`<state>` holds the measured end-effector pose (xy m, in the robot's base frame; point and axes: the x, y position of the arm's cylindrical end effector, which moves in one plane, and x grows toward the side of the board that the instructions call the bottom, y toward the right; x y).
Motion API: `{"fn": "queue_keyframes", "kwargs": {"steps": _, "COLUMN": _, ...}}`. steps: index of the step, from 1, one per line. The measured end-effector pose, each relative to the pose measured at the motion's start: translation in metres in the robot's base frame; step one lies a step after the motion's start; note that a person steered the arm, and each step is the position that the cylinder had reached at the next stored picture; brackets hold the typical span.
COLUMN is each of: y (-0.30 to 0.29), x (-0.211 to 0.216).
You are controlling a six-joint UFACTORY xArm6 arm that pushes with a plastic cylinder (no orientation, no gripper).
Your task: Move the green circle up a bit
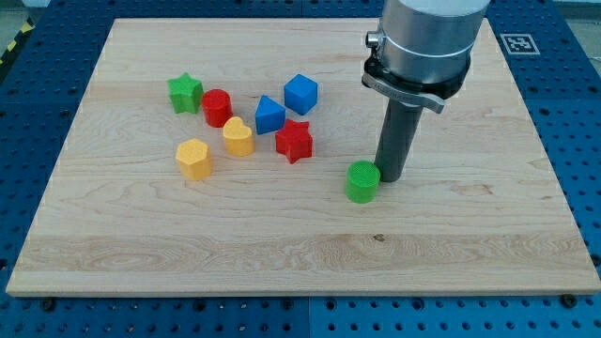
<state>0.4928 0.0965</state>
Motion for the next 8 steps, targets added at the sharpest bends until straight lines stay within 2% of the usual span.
{"fn": "queue_keyframes", "kwargs": {"steps": 1, "y": 0.043, "x": 0.002}}
{"fn": "queue_keyframes", "kwargs": {"steps": 2, "y": 0.059, "x": 0.023}}
{"fn": "queue_keyframes", "kwargs": {"steps": 4, "y": 0.026, "x": 0.049}}
{"fn": "queue_keyframes", "kwargs": {"steps": 8, "y": -0.011, "x": 0.048}}
